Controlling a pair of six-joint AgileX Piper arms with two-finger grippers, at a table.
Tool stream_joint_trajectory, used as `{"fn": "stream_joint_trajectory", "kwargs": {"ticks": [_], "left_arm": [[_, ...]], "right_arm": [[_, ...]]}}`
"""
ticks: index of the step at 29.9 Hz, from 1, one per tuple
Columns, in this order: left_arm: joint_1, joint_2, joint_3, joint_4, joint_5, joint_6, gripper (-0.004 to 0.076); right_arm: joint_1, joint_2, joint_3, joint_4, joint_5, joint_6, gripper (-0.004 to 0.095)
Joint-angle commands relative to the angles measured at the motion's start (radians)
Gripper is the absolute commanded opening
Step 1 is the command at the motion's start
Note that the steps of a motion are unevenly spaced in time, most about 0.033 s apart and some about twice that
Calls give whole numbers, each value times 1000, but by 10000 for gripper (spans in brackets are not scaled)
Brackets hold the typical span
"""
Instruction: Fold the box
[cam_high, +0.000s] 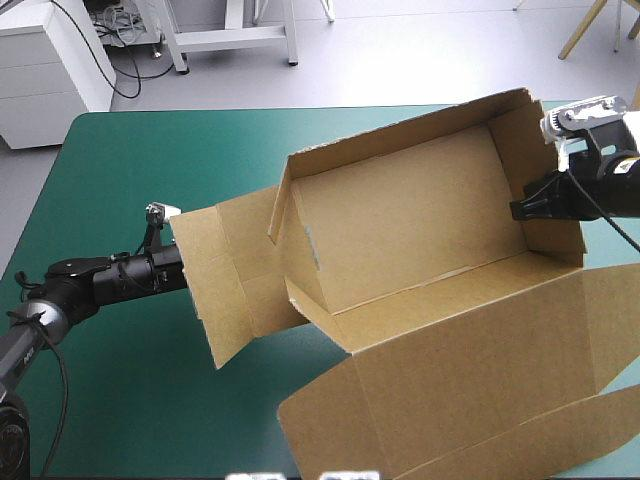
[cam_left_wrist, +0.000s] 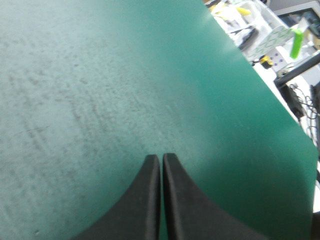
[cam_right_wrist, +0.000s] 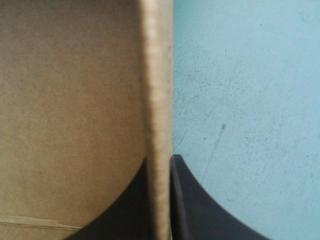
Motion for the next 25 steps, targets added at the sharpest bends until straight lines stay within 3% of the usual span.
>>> {"fn": "stream_joint_trajectory", "kwargs": {"ticks": [1, 5, 8, 10, 16, 18, 25], "left_arm": [[-40, -23, -20, -131, 102, 42, 10], [-86, -23, -20, -185, 194, 128, 13], [-103, -25, -20, -244, 253, 136, 71], [-108, -27, -20, -257, 253, 128, 153], [-108, -29, -20, -260, 253, 92, 584], [-108, -30, -20, -271, 253, 58, 676], [-147, -60, -35, -263, 253, 54, 703]], "right_arm": [[-9, -39, -31, 54, -41, -3, -20], [-9, -39, -31, 54, -41, -3, -20], [-9, -39, -31, 54, -41, -3, -20], [-9, -39, -31, 54, -41, -3, -20], [-9, -39, -31, 48, -64, 5, -19], [-9, -38, -31, 40, -71, 13, -19], [-5, -34, -31, -11, -109, 58, -19]]}}
